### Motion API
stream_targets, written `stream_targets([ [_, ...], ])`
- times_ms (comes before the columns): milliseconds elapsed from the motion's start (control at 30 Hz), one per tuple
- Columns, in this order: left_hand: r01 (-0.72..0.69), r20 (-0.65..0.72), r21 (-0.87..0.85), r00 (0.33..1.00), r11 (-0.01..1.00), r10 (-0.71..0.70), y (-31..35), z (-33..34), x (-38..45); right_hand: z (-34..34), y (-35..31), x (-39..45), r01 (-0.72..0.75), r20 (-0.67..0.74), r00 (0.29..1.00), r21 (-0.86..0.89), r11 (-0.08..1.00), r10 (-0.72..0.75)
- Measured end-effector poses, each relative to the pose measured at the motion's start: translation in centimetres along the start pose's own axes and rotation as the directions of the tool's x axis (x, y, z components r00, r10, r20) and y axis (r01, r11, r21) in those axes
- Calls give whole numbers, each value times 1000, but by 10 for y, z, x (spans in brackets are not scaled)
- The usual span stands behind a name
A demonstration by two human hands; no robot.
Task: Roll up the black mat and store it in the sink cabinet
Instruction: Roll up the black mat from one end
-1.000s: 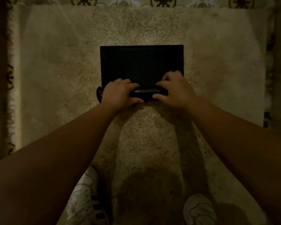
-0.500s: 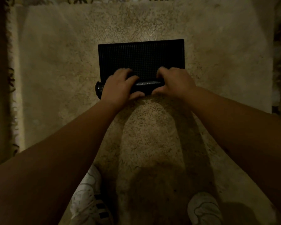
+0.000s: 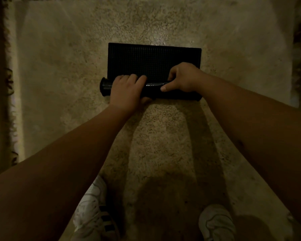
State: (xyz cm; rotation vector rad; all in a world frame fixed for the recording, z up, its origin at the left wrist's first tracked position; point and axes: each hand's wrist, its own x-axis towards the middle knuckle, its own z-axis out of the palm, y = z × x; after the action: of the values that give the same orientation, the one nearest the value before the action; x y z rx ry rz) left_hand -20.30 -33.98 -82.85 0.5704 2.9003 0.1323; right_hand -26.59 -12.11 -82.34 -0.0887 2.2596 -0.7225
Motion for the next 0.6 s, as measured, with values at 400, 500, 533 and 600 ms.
stream_targets([
  [400, -61, 131, -97, 989, 993, 73, -14, -12, 11, 32, 6, -35, 156, -287, 903, -476, 865, -320],
  [500, -41, 133, -151, 989, 988, 61, -17, -10, 14, 51, -5, -44, 136, -407, 813, -562, 816, -416],
  [533, -26, 136, -180, 989, 983, 51, -18, -10, 16, 56, -9, -44, 100, -453, 803, -539, 837, -387],
  [600, 2, 167, -209, 985, 978, 33, -21, -13, 22, 64, -12, -46, 43, -504, 800, -493, 869, -325],
])
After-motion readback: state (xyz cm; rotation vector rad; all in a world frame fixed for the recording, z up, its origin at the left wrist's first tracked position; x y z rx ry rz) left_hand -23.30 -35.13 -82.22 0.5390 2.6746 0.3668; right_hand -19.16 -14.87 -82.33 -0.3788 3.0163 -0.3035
